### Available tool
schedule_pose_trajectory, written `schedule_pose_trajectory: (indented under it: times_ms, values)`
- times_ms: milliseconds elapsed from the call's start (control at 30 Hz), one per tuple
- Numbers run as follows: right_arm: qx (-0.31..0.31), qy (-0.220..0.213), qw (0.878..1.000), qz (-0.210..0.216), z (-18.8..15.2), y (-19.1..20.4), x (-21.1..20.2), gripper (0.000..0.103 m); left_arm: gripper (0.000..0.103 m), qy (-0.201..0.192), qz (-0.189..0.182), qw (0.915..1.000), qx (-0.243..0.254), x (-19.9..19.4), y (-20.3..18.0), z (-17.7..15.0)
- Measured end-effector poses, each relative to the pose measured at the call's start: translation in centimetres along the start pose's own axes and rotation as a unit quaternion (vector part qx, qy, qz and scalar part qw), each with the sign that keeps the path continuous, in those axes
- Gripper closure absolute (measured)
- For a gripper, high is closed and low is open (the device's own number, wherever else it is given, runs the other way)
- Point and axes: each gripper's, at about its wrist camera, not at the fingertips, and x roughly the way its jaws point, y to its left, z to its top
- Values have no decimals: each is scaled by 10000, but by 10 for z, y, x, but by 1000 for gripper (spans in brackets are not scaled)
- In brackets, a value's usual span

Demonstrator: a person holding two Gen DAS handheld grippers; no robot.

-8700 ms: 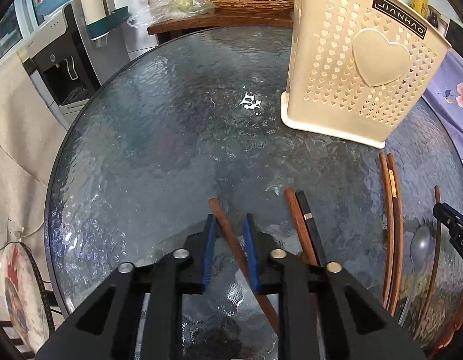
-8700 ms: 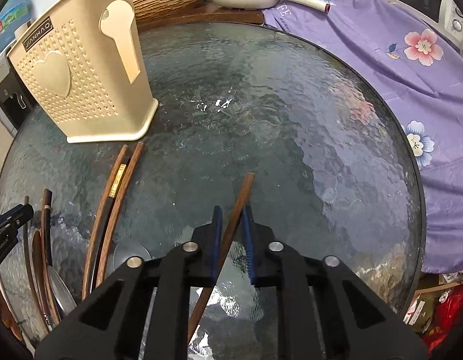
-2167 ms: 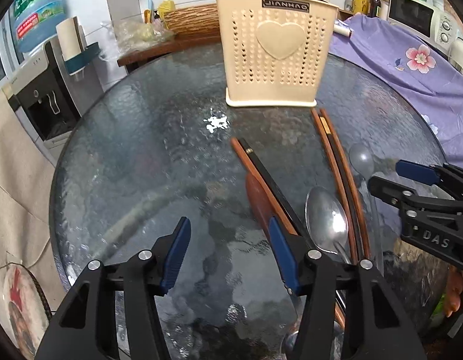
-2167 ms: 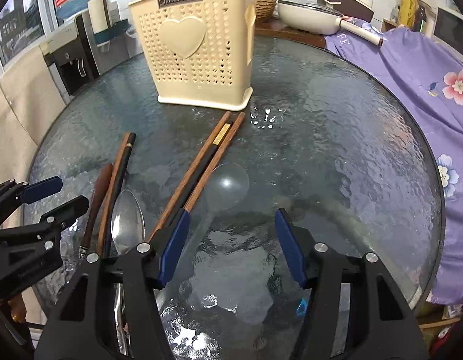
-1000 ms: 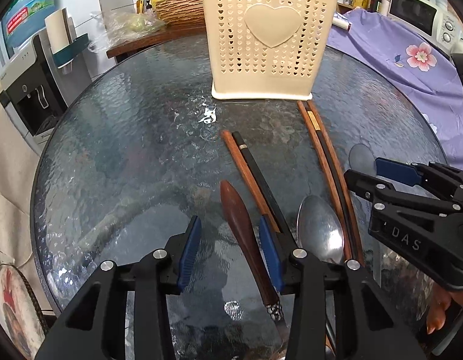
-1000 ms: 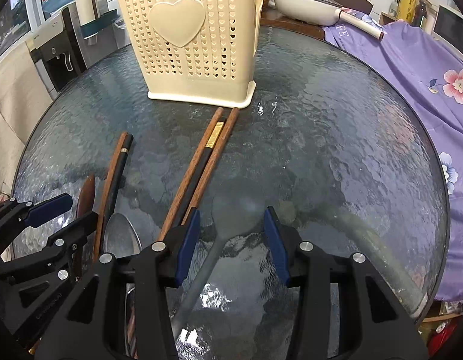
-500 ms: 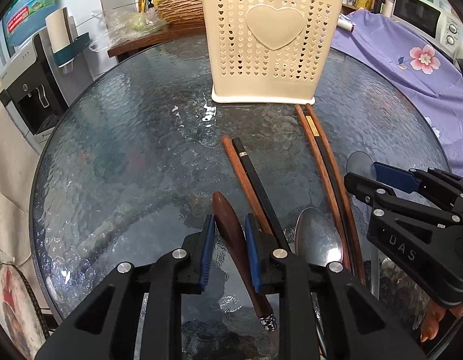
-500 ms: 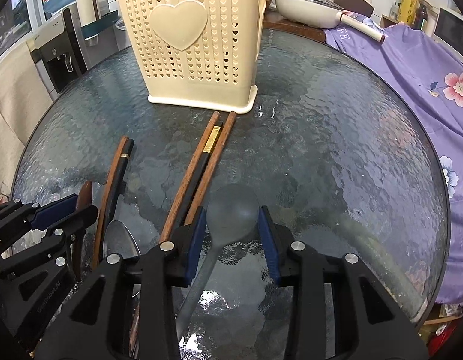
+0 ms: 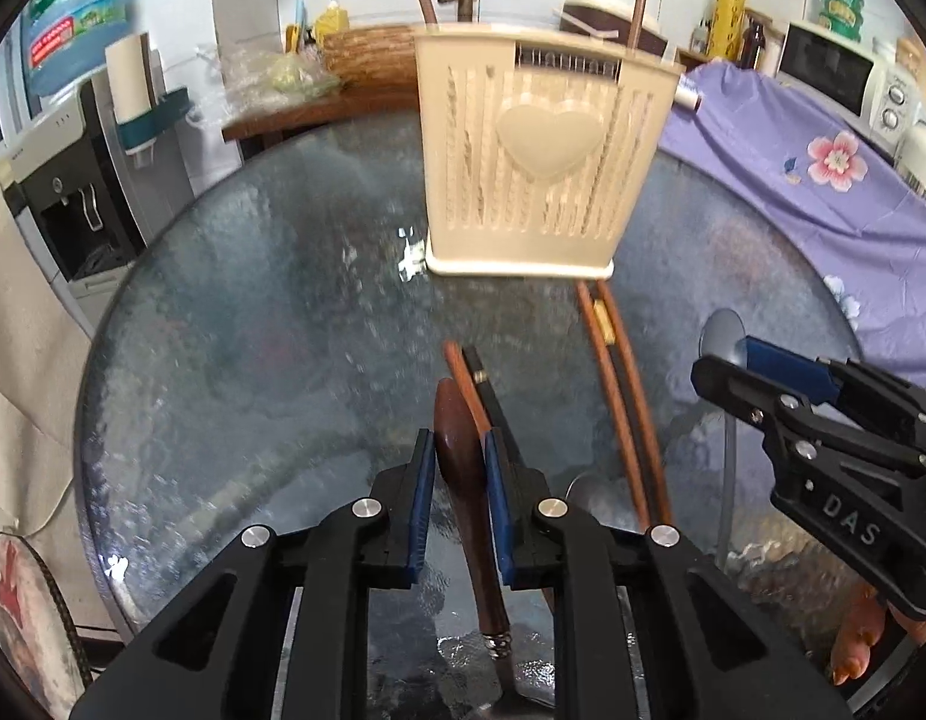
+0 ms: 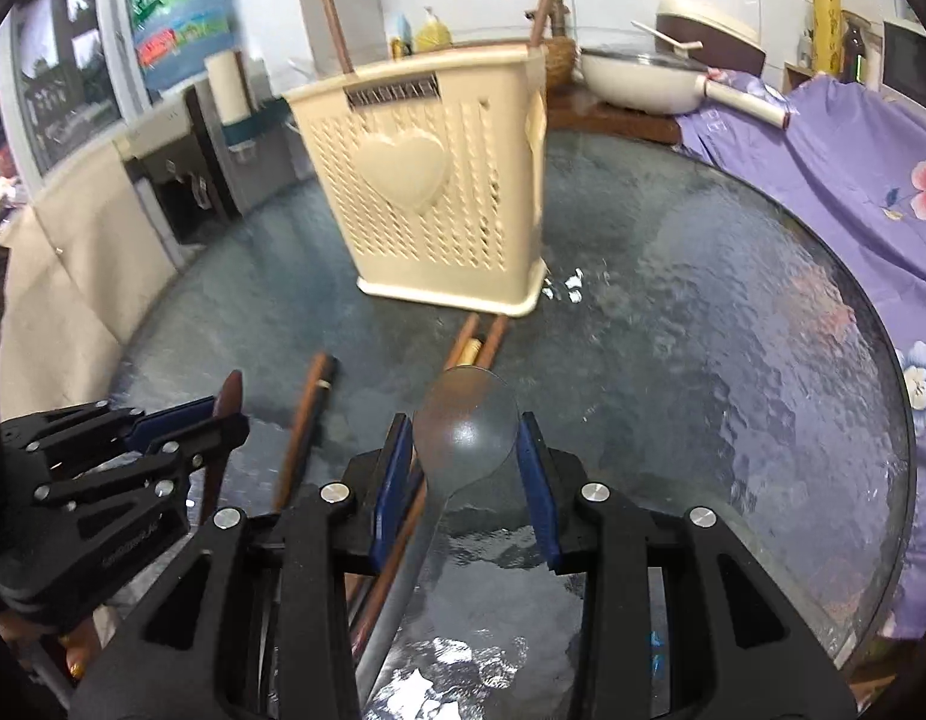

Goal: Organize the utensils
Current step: 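Lift the spoon with the left tool while the right tool grasps a wooden chopstick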

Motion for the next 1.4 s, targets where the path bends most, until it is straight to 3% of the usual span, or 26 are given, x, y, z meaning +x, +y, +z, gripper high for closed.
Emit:
schedule_pose_trajectory:
  times_ms: [367,700,733,767,867,1067,1167,1233,1300,1400]
  values:
    - [-338,-654,9970,238,11,8,-48,67,88,-553,-46,9985,-14,-38,1,10]
    - [-528,-740,9954,290,19,13,-65,67,88,-859,-104,9962,-1,-58,3,14]
    - [-544,-751,9953,279,19,14,-66,75,88,-874,-114,9961,6,-59,3,15]
    - [-558,-745,9952,286,20,14,-66,98,88,-902,-146,9958,-13,-60,3,15]
    - [-506,-648,9956,450,23,12,-64,98,88,-971,-184,9951,14,-63,3,16]
    - [-456,-471,9973,325,21,7,-50,98,88,-972,-192,9951,-2,-59,5,18]
    - [-447,-319,9980,320,20,6,-41,97,88,-1012,-198,9947,-15,-61,6,19]
    - [-462,-254,9983,244,19,4,-35,89,88,-1029,-198,9945,-7,-62,6,19]
    - [-462,-117,9985,277,18,4,-26,65,88,-1042,-200,9944,-17,-63,6,19]
    - [-402,-86,9991,137,17,0,-14,61,88,-1041,-197,9944,-40,-62,6,20]
